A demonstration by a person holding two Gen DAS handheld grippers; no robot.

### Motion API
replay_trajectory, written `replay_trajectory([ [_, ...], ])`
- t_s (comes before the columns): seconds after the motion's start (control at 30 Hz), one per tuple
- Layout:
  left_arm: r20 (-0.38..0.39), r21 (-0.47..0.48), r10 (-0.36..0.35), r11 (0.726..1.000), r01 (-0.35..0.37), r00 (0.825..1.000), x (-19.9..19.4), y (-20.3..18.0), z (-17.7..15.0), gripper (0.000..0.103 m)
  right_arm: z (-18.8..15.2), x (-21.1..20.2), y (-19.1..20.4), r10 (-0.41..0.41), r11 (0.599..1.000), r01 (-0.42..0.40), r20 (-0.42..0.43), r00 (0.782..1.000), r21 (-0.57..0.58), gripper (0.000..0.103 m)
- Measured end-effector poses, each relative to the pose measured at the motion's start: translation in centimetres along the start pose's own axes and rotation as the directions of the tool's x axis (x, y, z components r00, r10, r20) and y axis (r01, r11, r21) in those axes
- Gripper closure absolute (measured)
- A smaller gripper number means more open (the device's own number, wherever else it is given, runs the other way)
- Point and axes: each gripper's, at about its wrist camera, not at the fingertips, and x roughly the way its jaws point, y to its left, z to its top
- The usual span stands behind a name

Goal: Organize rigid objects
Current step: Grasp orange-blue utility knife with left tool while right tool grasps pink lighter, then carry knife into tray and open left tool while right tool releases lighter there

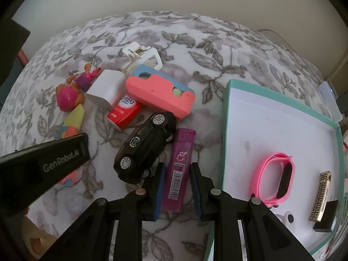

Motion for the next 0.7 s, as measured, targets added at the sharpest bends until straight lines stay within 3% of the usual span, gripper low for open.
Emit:
replay_trajectory([
  [0.3,-0.013,0.011,-0.027,1.0,0.027,1.0,-1.4,-0.7,-0.3,0.056,0.1,-0.7,-1.3,0.053,0.997,-0.052,-0.004,0.999,0.061,0.082],
  [0.53,0.059,0.02,-0.027,0.999,0.025,0.998,-4.8,-0.8,0.2,0.058,0.3,-2.6,-1.8,0.083,0.993,-0.086,0.043,0.996,0.084,0.082],
  [0.7,0.153,-0.001,-0.041,0.999,0.042,0.987,-8.5,-0.1,0.5,0.059,0.8,-5.5,-2.6,0.094,0.99,-0.106,0.121,0.988,0.096,0.082],
])
